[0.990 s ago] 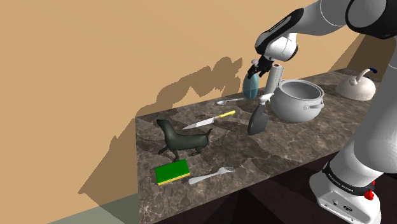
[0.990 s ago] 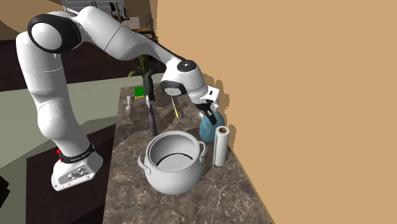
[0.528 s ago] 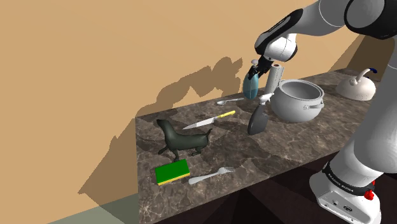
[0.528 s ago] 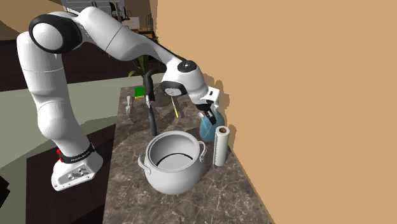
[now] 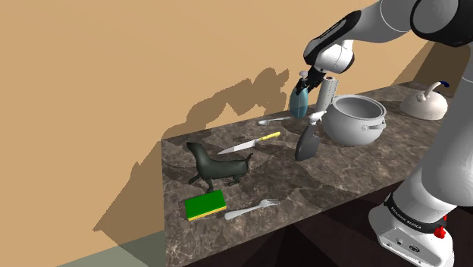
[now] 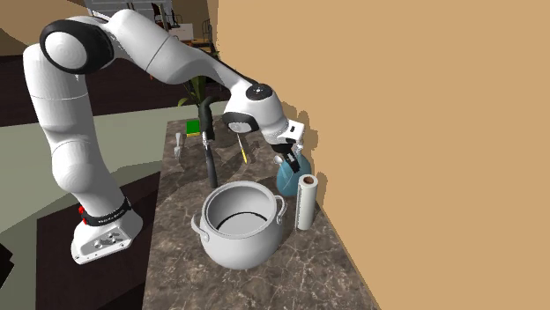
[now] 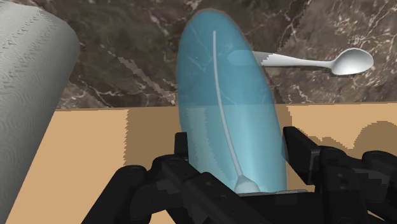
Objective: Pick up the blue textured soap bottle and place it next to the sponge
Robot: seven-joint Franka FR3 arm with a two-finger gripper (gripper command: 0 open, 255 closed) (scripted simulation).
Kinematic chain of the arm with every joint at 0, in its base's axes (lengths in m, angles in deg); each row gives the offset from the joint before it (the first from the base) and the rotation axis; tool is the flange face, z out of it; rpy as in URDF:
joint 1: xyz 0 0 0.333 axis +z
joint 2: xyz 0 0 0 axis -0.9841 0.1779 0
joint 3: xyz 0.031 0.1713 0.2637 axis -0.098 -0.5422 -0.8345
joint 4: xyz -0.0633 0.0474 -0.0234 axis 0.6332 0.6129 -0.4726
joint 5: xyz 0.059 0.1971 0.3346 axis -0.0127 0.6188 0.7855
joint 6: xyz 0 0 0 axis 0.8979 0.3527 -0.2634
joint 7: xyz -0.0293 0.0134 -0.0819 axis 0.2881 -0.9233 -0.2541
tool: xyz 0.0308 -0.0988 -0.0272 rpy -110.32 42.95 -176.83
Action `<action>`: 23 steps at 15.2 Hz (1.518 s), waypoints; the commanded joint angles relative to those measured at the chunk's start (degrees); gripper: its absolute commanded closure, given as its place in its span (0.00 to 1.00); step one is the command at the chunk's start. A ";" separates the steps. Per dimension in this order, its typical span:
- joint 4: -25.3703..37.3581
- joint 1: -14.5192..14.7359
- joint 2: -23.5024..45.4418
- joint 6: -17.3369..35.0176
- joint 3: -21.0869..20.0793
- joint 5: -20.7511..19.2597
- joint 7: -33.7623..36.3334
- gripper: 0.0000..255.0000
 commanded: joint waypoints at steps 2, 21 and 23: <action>0.12 0.24 -0.48 -0.53 0.28 -0.83 0.74 1.00; 5.04 2.23 -9.08 -11.59 3.35 -13.84 11.85 1.00; 5.86 2.27 -9.75 -12.90 3.43 -14.79 12.70 1.00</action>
